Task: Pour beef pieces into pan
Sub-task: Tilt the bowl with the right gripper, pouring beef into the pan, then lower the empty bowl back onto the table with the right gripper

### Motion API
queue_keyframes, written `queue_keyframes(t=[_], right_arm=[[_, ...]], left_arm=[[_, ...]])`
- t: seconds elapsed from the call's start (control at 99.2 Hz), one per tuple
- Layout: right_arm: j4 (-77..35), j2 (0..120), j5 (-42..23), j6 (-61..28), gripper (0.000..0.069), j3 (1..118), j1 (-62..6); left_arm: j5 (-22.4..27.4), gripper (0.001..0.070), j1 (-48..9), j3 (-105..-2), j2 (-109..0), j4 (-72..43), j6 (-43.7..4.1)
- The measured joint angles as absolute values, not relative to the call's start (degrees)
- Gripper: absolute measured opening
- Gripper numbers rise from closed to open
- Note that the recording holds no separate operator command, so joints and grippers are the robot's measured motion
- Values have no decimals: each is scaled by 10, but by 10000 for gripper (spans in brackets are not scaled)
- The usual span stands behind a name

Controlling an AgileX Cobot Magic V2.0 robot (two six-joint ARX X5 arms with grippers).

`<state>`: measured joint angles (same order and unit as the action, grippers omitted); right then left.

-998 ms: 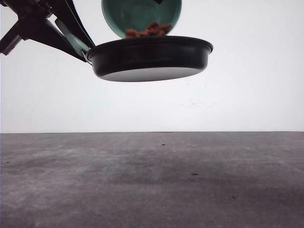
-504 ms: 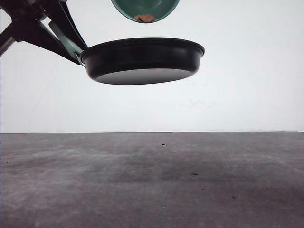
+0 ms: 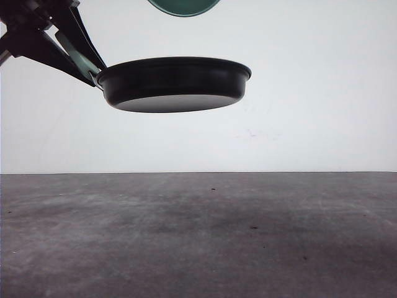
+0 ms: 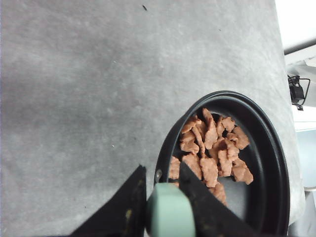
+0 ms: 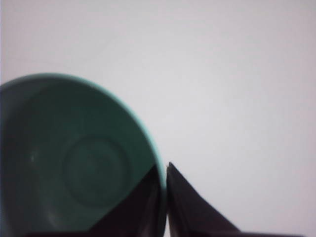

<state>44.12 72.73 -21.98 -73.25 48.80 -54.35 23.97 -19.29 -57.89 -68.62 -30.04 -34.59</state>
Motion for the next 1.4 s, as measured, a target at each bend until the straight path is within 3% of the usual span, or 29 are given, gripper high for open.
queue_keyframes(t=[0.323,0.545,0.635,0.807,0.998,1.13,1.271,1.402], right_arm=[[518,728,-214,-675,11,488,-515],[524,724,-299,-457,11,488,-517],[428,705,-304,-316,11,489,-517],[167,658,-209,-27,11,513,-487],[-39,606,-140,201,11,516,-373],[-175,577,-94,263,11,543,-248],[-356,618,-26,259,11,548,-113],[-440,717,41,218,11,538,-59]], left_arm=[[240,59,-193,-579,-686,-296,-346],[240,59,-193,-579,-686,-283,-346],[240,59,-193,-579,-686,-284,-345],[244,59,-193,-579,-686,-284,-338],[244,59,-193,-579,-686,-284,-319],[242,59,-193,-579,-686,-282,-305],[237,59,-193,-579,-686,-276,-292],[237,59,-193,-579,-686,-269,-283]])
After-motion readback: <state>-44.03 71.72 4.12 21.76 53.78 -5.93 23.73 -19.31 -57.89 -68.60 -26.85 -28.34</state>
